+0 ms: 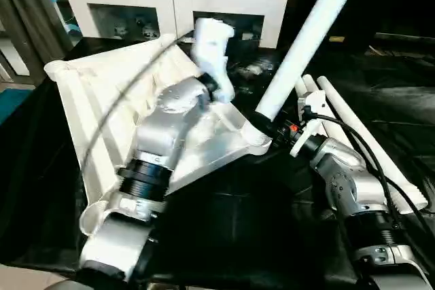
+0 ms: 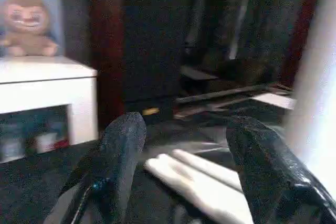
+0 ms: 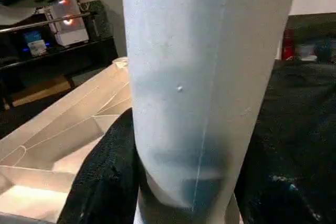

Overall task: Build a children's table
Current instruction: Insert table leg to table base

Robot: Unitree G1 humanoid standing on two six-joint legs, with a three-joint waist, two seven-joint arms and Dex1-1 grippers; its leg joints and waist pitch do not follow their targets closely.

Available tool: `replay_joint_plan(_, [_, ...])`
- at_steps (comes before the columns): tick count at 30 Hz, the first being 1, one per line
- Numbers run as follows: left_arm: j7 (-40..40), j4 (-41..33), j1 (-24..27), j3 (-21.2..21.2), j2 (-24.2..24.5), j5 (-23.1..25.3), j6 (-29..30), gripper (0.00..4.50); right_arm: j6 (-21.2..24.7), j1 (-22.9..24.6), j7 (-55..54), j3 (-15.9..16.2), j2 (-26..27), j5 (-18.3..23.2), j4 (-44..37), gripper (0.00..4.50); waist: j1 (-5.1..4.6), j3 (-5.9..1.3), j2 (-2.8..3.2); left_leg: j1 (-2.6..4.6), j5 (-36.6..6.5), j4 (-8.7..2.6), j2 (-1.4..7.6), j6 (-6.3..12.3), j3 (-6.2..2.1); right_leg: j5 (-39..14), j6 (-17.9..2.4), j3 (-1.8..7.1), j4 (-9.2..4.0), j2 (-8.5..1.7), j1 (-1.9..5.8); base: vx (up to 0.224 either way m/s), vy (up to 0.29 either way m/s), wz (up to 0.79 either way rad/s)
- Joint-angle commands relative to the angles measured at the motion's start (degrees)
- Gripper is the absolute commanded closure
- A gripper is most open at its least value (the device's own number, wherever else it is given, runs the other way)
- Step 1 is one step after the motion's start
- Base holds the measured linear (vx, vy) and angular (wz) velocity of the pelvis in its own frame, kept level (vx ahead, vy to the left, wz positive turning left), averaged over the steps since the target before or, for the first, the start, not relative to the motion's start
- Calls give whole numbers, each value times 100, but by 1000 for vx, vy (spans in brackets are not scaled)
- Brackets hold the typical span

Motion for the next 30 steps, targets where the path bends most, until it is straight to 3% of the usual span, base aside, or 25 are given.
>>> replay_joint_plan(1, [171, 190, 14, 231, 318, 168, -153, 149, -342, -270, -331, -352, 17, 0, 246, 261, 26, -440, -112, 32, -298, -369, 228, 538, -71, 155, -1469, 233, -329, -466, 367, 0, 0, 0])
replay_joint_plan(5, [-30, 424, 213, 48, 822, 543, -266, 149, -561, -481, -783, -622, -18, -53, 619, 261, 4, -430, -108, 51, -243, -379, 221, 453, -60, 2, -1358, 234, -325, -446, 337, 0, 0, 0])
replay_joint_plan(7, [-441, 333, 452, -265, 1007, 587, 149, 149, -560, -534, -928, -641, -79, -142, 739, 261, 17, -431, -100, 58, -105, -377, 227, 475, -50, 110, -1378, 235, -303, -453, 320, 0, 0, 0])
replay_joint_plan(8, [-729, 158, 688, -626, 1121, 683, 459, 149, -546, -538, -966, -594, -132, -229, 797, 261, 28, -439, -89, 71, -55, -368, 229, 489, -42, 188, -1408, 238, -293, -446, 303, 0, 0, 0])
replay_joint_plan(11, [-942, -183, 965, -1027, 1172, 704, 914, 149, -504, -479, -931, -494, -170, -311, 710, 261, 56, -451, -96, 70, -7, -359, 238, 532, -29, 313, -1474, 242, -274, -455, 302, 0, 0, 0])
replay_joint_plan(12, [-958, -276, 1030, -1128, 1170, 677, 1097, 149, -483, -460, -920, -489, -165, -296, 672, 261, 69, -453, -71, 65, 2, -352, 236, 539, -31, 341, -1490, 244, -269, -455, 296, 0, 0, 0])
replay_joint_plan(13, [-1030, -338, 1094, -1256, 1182, 633, 1262, 149, -456, -446, -932, -480, -167, -307, 660, 261, 90, -477, -64, 53, 156, -326, 243, 597, -29, 662, -1569, 246, -233, -447, 292, 0, 0, 0])
replay_joint_plan(16, [-1059, -253, 1117, -1404, 1213, 780, 1290, 149, -446, -419, -919, -455, -166, -332, 650, 261, 74, -448, -96, 1, -23, -338, 218, 618, -29, 545, -1564, 238, -271, -446, 315, 0, 0, 0])
replay_joint_plan(17, [-1051, -208, 1115, -1450, 1224, 866, 1312, 149, -429, -398, -924, -440, -169, -341, 620, 261, 73, -441, -29, 5, -116, -341, 220, 577, -39, 424, -1546, 240, -280, -453, 309, 0, 0, 0])
replay_joint_plan(18, [-1014, -128, 1107, -1534, 1243, 1034, 1366, 149, -378, -346, -929, -407, -179, -352, 539, 261, 42, -426, -60, 17, -295, -360, 224, 517, -32, 184, -1466, 240, -324, -433, 307, 0, 0, 0])
replay_joint_plan(20, [-1023, -143, 1108, -1559, 1249, 1065, 1490, 184, -356, -317, -933, -398, -182, -365, 496, 261, 29, -430, -44, 23, -411, -380, 229, 376, -45, -28, -1380, 242, -338, -443, 322, 0, 0, 0])
replay_joint_plan(22, [-1023, -273, 1103, -1594, 1258, 1046, 1896, 187, -291, -245, -927, -376, -210, -389, 414, 261, 25, -432, -19, 27, -380, -376, 228, 324, -47, 73, -1393, 243, -325, -428, 309, 0, 0, 0])
replay_joint_plan(24, [-1044, -307, 1094, -1636, 1277, 1026, 1991, 223, -278, -224, -922, -371, -226, -387, 395, 261, 25, -443, -13, 26, -338, -369, 220, 330, -48, 213, -1438, 243, -313, -424, 315, 0, 0, 0])
replay_joint_plan(28, [-1125, -460, 1098, -1601, 1216, 859, 2267, 234, -229, -188, -921, -384, -262, -394, 361, 261, 24, -444, -20, 25, -341, -362, 215, 347, -41, 326, -1514, 239, -315, -417, 317, 0, 0, 0])
replay_joint_plan(30, [-1156, -548, 1099, -1496, 1109, 757, 2392, 266, -204, -182, -915, -384, -267, -397, 352, 261, 26, -444, -11, 21, -340, -361, 214, 359, -43, 341, -1525, 239, -318, -419, 323, 0, 0, 0])
